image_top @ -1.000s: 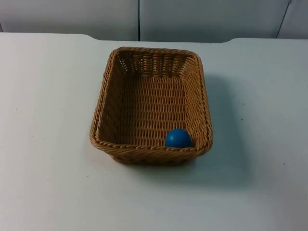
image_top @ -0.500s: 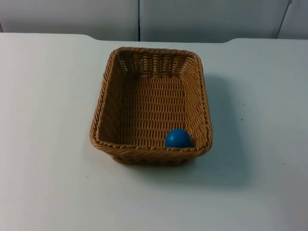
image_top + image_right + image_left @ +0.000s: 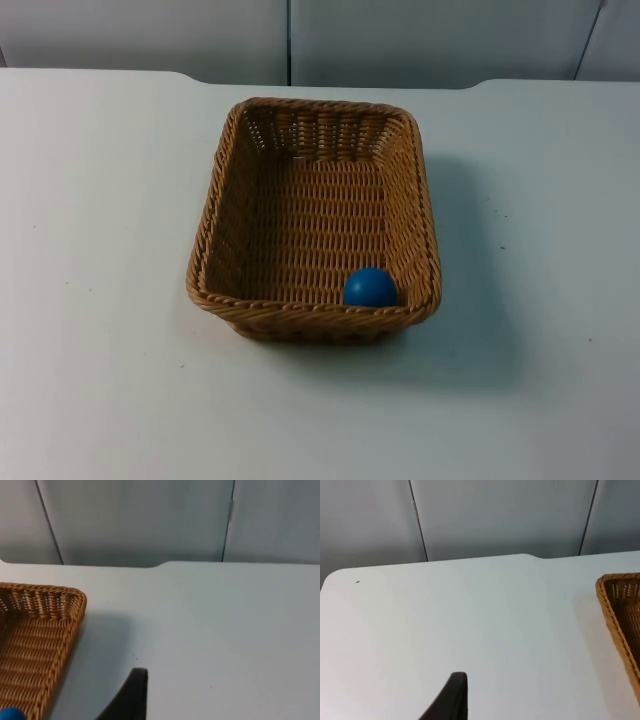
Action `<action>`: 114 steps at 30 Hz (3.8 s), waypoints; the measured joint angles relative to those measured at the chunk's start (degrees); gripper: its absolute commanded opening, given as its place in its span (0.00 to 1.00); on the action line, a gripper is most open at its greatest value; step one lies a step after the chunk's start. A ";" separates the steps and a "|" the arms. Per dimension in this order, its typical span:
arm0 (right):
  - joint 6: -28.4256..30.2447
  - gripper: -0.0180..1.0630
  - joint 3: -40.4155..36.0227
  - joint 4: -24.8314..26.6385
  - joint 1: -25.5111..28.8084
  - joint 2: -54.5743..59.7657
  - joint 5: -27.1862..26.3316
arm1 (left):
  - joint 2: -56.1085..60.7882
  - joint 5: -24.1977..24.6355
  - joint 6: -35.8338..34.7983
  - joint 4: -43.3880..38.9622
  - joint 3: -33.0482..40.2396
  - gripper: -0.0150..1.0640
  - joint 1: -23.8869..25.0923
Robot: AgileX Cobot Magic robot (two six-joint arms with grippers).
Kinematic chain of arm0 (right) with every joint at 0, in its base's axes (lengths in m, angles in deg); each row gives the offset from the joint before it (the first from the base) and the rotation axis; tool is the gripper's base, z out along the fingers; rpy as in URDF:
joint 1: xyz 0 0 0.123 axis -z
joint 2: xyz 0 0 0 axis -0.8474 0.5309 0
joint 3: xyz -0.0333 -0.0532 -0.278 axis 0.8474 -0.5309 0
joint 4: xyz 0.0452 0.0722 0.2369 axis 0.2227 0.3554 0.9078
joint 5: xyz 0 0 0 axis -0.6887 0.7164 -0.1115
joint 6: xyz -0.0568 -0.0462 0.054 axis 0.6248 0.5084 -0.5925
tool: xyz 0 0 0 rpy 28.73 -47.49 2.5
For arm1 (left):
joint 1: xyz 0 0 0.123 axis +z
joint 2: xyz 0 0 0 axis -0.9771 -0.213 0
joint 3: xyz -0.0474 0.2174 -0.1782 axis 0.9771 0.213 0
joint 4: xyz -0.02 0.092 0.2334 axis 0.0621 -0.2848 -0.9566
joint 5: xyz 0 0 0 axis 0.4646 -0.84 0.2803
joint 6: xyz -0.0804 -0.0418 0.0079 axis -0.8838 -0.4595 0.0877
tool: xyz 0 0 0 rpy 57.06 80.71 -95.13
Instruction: Pick up the basket with the left hand and place the ball into the basket with the right hand.
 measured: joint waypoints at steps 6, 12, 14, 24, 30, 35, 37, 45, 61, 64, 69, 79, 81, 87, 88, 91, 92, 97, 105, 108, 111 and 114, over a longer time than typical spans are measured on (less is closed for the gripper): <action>1.05 0.99 0.00 0.26 -5.44 -8.14 10.14 | 9.61 11.29 2.73 -0.21 0.88 0.99 -1.75; -1.97 0.99 -0.25 -1.17 -6.06 -11.03 19.36 | 14.39 17.71 0.39 0.32 1.96 0.99 -1.75; -2.31 0.99 -0.25 -1.06 -6.10 -12.65 19.94 | 16.38 18.39 0.10 0.41 2.76 0.99 -1.75; -2.33 0.99 -1.66 0.96 -6.19 -24.86 24.35 | 27.87 17.68 3.19 6.24 8.86 0.99 -1.75; 3.69 0.99 -1.89 6.25 -6.22 -29.22 25.38 | 28.65 12.42 12.05 12.27 10.64 0.99 -1.75; 12.37 0.99 -3.41 14.43 -6.32 -29.22 22.27 | 28.65 11.22 16.09 16.03 12.56 0.99 -1.75; 13.01 0.99 -3.79 15.61 -6.32 -29.22 21.06 | 28.65 11.22 17.97 17.65 12.76 0.99 -1.75; 11.32 0.99 -4.01 15.61 -6.32 -29.22 22.06 | 28.65 11.82 19.40 18.22 12.85 0.99 -1.75; 11.33 0.99 -3.61 11.54 -6.32 -29.26 31.06 | 28.65 14.16 20.20 17.65 13.90 0.99 -1.75; 11.20 0.99 -3.61 11.54 -6.32 -29.26 31.40 | 28.65 14.16 20.20 17.65 14.03 0.99 -1.75; 10.94 0.99 -4.49 11.45 -6.32 -29.26 30.54 | 28.65 14.20 20.20 17.34 14.16 0.99 -1.75; 10.83 0.99 -4.62 11.09 -6.32 -29.26 30.54 | 28.65 14.20 20.20 17.34 14.16 0.99 -1.75; 10.83 0.99 -4.62 11.09 -6.32 -29.26 30.54 | 28.65 14.20 20.20 17.34 14.16 0.99 -1.75; 10.83 0.99 -4.62 11.09 -6.32 -29.26 30.54 | 28.65 14.20 20.20 17.34 14.16 0.99 -1.75; 10.83 0.99 -4.62 11.09 -6.32 -29.26 30.54 | 28.65 14.20 20.20 17.34 14.16 0.99 -1.75; 10.83 0.99 -4.62 11.09 -6.32 -29.26 30.50 | 28.65 14.20 20.20 17.34 14.16 0.99 -1.75; 10.83 0.99 -4.62 11.09 -6.32 -29.26 30.50 | 28.65 14.20 20.20 17.34 14.16 0.99 -1.75; 10.49 0.99 -4.62 11.09 -7.07 -29.26 30.50 | 28.65 14.20 20.20 17.34 14.16 0.99 -1.75; 10.31 0.99 -4.62 11.09 -7.54 -29.26 30.50 | 28.65 14.20 20.20 17.34 14.16 0.99 7.78; 10.31 0.99 -4.62 11.09 -5.64 -29.26 30.50 | 28.65 14.20 20.20 17.23 14.16 0.99 12.14; 10.31 0.99 -4.62 11.09 -2.46 -29.26 30.50 | 28.65 14.20 20.20 17.23 14.16 0.99 14.33; 10.22 0.99 -4.62 11.09 1.96 -29.26 30.50 | 28.65 14.20 20.28 17.23 14.16 0.99 15.26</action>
